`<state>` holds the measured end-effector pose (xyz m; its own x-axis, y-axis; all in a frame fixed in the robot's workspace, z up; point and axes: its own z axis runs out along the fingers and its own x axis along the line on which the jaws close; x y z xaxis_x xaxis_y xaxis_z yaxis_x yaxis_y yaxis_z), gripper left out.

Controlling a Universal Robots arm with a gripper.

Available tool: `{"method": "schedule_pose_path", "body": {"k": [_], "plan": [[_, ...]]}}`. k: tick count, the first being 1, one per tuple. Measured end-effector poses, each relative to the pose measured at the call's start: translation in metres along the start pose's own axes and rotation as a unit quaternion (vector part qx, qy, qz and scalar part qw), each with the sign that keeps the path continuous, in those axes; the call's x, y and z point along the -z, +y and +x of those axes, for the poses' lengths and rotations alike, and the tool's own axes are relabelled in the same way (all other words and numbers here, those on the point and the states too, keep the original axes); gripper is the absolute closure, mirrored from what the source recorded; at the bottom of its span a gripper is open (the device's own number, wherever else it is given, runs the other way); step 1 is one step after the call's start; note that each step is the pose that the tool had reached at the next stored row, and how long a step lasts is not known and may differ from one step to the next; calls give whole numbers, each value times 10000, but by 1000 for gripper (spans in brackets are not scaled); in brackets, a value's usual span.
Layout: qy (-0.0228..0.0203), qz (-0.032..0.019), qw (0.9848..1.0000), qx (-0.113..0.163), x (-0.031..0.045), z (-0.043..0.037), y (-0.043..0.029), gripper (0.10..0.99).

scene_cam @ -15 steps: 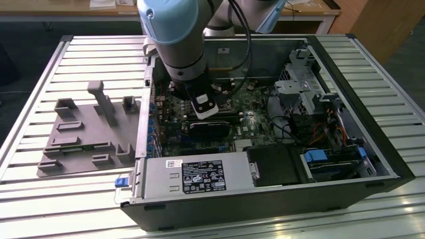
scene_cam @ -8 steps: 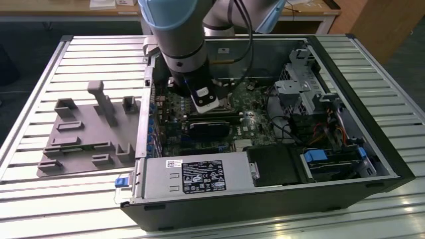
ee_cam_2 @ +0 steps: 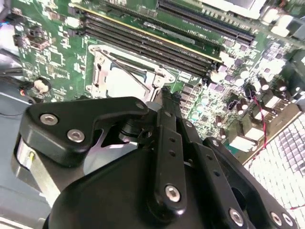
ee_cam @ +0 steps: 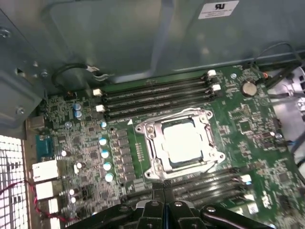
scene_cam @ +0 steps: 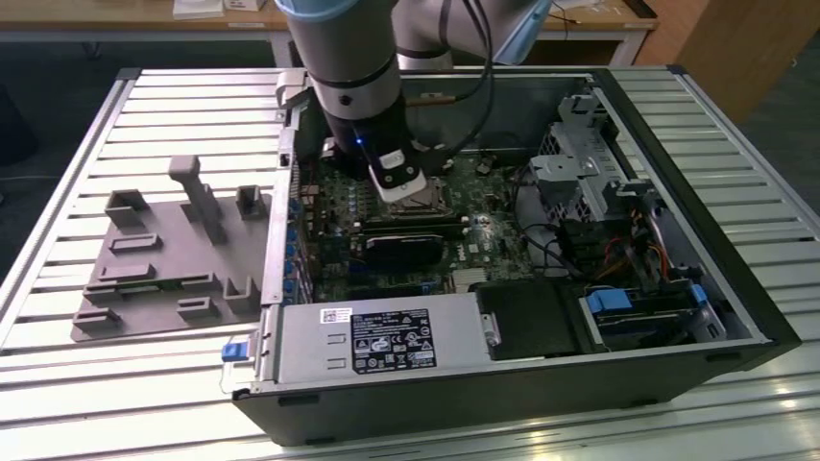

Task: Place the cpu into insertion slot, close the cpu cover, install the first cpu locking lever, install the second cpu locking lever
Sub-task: 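Install the second cpu locking lever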

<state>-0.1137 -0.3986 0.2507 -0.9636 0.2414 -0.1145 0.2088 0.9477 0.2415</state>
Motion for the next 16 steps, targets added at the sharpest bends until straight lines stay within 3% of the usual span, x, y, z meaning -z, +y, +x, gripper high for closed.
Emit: {"method": "schedule_pose_path", "body": {"k": [2,3,7,16], "plan": [[-19,81,10000,-4,22,-24,11,984],[-21,98,9999,-9,24,-44,16,984],[-7,118,9999,-20,11,-127,34,984],[68,189,9998,-33,-57,-306,65,984]]}}
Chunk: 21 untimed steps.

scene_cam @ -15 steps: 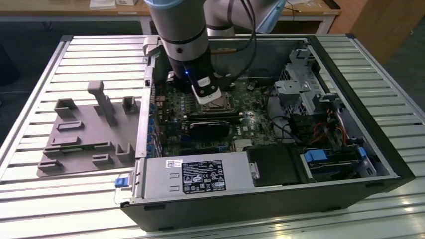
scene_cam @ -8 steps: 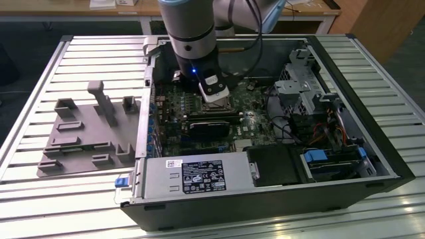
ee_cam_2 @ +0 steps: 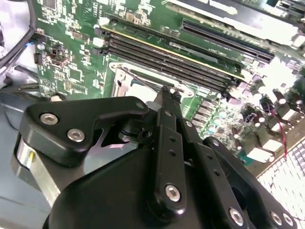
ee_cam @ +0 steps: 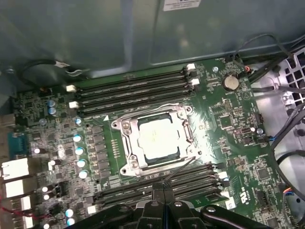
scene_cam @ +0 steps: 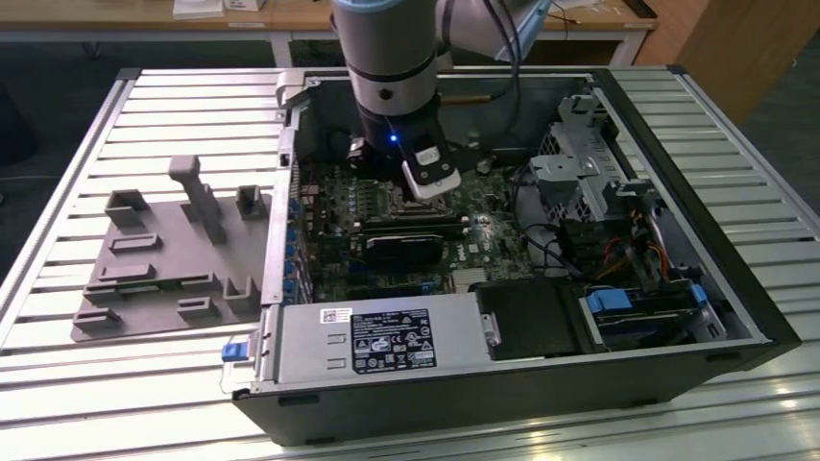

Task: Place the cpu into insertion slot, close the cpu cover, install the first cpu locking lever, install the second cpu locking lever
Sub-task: 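Install the second cpu locking lever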

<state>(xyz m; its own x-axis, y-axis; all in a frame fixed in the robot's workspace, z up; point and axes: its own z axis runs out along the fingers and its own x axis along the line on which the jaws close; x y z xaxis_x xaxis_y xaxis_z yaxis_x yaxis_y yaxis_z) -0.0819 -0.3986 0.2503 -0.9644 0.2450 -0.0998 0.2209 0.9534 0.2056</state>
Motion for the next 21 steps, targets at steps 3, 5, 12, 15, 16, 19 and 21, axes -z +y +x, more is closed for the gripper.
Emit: {"method": "schedule_pose_path", "body": {"k": [3,5,12,15,16,19,21], "plan": [[11,4,10000,-3,-52,4,-11,984],[13,4,10000,-2,-87,12,-19,984],[15,2,10000,6,-201,97,-62,984],[20,-9,10000,15,-241,145,-82,984],[22,-17,10000,18,-257,156,-88,984],[41,-79,10000,30,-294,173,-102,984],[56,-135,9999,41,-316,183,-111,984]]}}
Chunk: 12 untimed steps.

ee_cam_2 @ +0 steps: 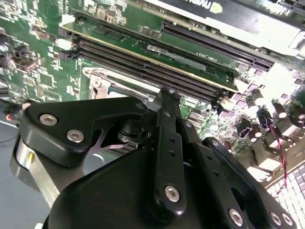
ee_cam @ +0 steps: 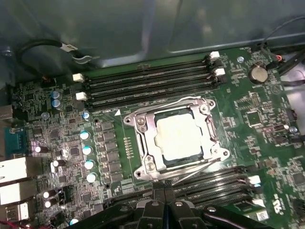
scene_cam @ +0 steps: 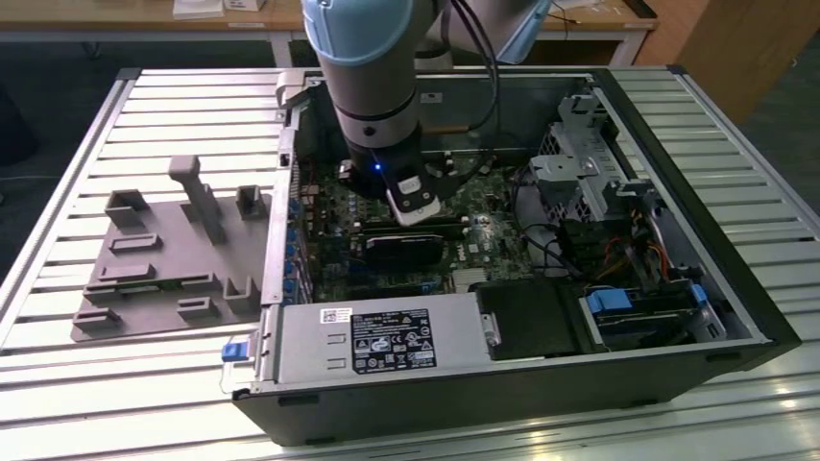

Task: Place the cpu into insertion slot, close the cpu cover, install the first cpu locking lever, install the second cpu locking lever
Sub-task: 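Install the second cpu locking lever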

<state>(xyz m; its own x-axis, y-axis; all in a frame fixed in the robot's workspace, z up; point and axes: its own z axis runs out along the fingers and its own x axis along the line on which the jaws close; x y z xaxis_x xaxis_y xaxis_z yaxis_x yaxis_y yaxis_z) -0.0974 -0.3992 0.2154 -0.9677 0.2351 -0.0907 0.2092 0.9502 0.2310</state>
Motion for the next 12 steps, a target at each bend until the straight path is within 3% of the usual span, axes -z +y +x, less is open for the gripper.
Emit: {"method": "schedule_pose_path", "body": {"k": [12], "plan": [[60,-232,9997,13,-126,111,-78,984]]}}
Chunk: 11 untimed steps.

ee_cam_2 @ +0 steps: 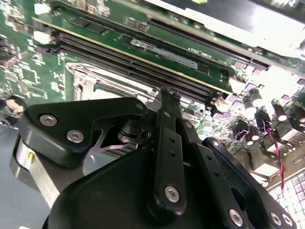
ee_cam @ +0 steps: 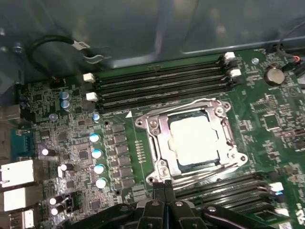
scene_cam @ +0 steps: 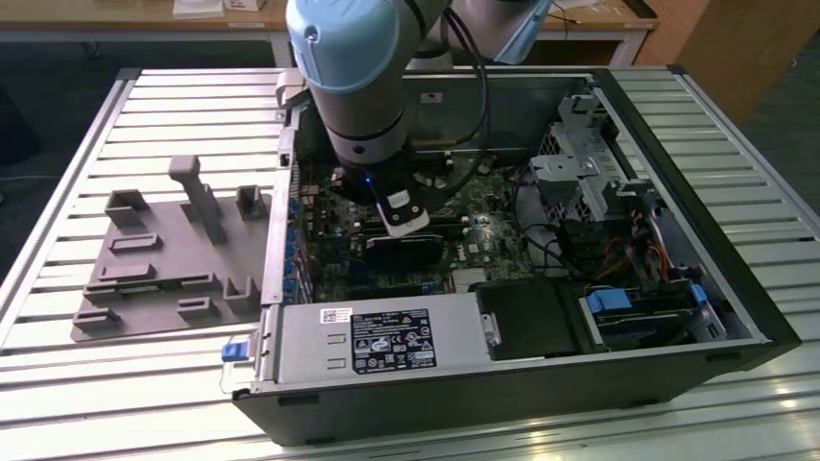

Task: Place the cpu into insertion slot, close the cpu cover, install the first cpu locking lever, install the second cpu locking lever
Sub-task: 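Install the second cpu locking lever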

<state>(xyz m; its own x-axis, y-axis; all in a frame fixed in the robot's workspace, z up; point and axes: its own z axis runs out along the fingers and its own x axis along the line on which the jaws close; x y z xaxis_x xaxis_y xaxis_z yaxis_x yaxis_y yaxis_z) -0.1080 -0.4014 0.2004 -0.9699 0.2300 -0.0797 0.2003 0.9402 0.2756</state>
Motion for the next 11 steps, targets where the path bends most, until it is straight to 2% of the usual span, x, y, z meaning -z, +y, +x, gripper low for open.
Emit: {"method": "schedule_pose_path", "body": {"k": [3,5,11], "plan": [[18,-81,10000,-9,-26,22,-12,984],[23,-114,9999,-14,-52,26,-19,984],[24,-117,9999,-14,-100,34,-25,984]]}}
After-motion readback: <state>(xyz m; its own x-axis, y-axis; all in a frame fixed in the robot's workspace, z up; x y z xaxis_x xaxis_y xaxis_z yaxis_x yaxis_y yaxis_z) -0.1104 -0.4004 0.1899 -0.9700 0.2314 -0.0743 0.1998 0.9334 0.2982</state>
